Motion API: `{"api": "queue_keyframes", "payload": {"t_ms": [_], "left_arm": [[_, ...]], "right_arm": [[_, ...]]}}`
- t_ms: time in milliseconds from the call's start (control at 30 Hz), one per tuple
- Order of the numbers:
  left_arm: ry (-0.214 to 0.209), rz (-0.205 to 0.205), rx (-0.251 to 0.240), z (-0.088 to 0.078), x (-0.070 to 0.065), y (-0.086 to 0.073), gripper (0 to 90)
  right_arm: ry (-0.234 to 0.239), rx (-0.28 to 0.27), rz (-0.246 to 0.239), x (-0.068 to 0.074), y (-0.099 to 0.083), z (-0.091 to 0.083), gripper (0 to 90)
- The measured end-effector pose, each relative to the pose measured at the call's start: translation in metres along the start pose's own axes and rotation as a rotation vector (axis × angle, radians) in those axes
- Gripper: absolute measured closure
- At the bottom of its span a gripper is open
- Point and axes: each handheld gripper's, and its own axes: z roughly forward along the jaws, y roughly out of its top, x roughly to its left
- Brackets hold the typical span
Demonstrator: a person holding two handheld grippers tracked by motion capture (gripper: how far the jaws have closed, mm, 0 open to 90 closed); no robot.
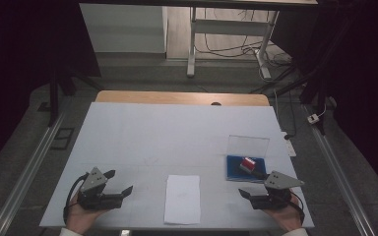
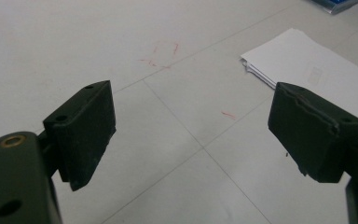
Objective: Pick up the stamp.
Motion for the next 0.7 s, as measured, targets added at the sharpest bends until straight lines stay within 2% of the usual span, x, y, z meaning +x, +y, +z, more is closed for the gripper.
{"api": "queue_keyframes", "payload": {"t_ms": [167, 300, 567, 700], "left_arm": [[-0.013, -0.020, -0.011, -0.0004, 0.0032, -0.0021, 15.4], [-0.024, -0.020, -0.007, 0.0006, 0.0034, -0.0025, 15.4], [-0.011, -0.023, -0.002, -0.0016, 0.0000, -0.0026, 15.3], [-0.011, -0.021, 0.002, -0.0017, -0.0015, -0.0017, 15.3]], "right_arm": [[0.000, 0.003, -0.003, 0.0007, 0.0006, 0.0010, 22.3], [0.010, 0.008, -0.006, 0.0010, 0.0018, 0.0005, 22.5], [0.010, 0.022, -0.010, 0.0038, 0.0018, 0.0002, 25.7], [0.013, 0.011, -0.018, 0.0064, 0.0040, -0.0012, 26.9]]}}
